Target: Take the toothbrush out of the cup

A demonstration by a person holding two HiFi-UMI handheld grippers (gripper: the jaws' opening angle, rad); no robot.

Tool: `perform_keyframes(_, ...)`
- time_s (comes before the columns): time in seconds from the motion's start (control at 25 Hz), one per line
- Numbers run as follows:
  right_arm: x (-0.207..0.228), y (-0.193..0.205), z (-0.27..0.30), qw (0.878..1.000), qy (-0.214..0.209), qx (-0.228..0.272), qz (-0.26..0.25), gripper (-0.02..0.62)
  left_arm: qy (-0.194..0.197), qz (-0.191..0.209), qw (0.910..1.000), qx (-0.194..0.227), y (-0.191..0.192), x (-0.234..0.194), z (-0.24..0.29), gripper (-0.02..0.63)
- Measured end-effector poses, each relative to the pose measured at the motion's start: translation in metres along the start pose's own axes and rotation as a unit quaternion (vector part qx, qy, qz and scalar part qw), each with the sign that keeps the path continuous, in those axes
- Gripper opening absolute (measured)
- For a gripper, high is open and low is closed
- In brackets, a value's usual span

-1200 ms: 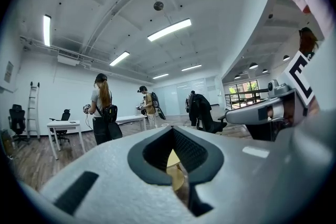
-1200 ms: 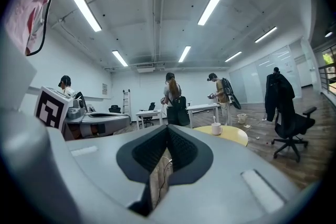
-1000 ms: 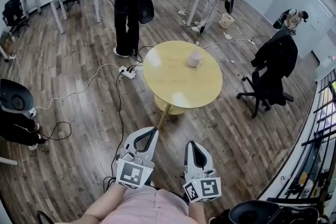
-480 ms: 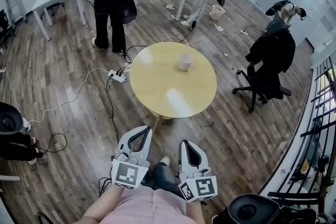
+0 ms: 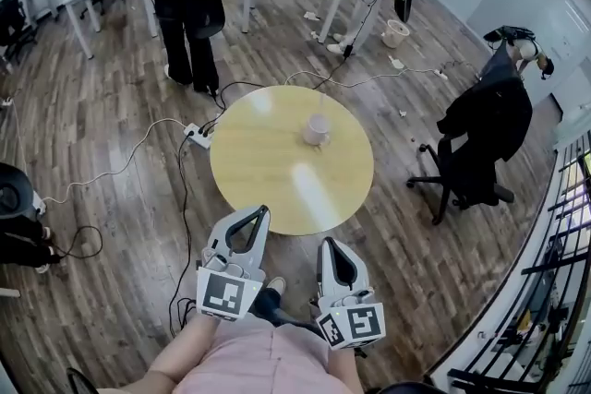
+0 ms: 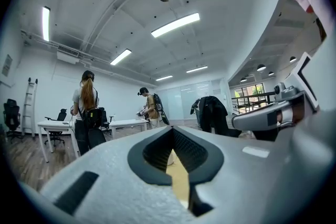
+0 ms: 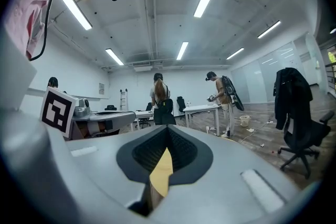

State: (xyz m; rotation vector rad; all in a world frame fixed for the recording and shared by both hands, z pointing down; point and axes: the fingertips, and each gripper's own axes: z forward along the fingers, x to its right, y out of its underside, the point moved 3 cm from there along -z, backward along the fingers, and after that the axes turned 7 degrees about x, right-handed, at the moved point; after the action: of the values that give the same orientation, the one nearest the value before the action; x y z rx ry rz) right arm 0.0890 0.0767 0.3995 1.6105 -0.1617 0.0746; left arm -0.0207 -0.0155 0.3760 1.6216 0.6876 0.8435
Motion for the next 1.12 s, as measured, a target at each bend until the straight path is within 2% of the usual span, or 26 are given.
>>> perform_keyframes(0.16,0.027,0.004,0.008,1.0,-0.008,-0.009,0.009,0.006,-0.004,0.016,0.9998,-0.011,0.004,0.009,0.019,-0.002)
perform_keyframes(0.48,0.065,0.013,0.056,0.999,-0.015,-0.025,0.028,0.006,-0.026,-0.012,0.999,-0.034,0.032,-0.014,0.066,-0.002)
perform_keyframes(0.6,0.083,0.008,0.08,0.999,-0.007,-0.022,0.022,0.006,-0.028,-0.042,0.9975,-0.05,0.045,-0.027,0.093,-0.002)
perform_keyframes(0.76,0.103,-0.007,0.114,1.0,0.002,-0.005,0.005,0.006,-0.01,-0.032,0.9988,-0.034,0.045,-0.047,0.134,-0.002)
perform_keyframes(1.0,0.126,-0.012,0.148,1.0,0.023,0.008,0.005,0.006,0.014,-0.027,0.9988,-0.038,0.058,-0.062,0.173,-0.002)
perform_keyframes(1.12,0.135,-0.012,0.164,1.0,0.022,0.004,0.009,0.006,0.018,-0.048,0.9979,-0.039,0.065,-0.065,0.189,-0.002)
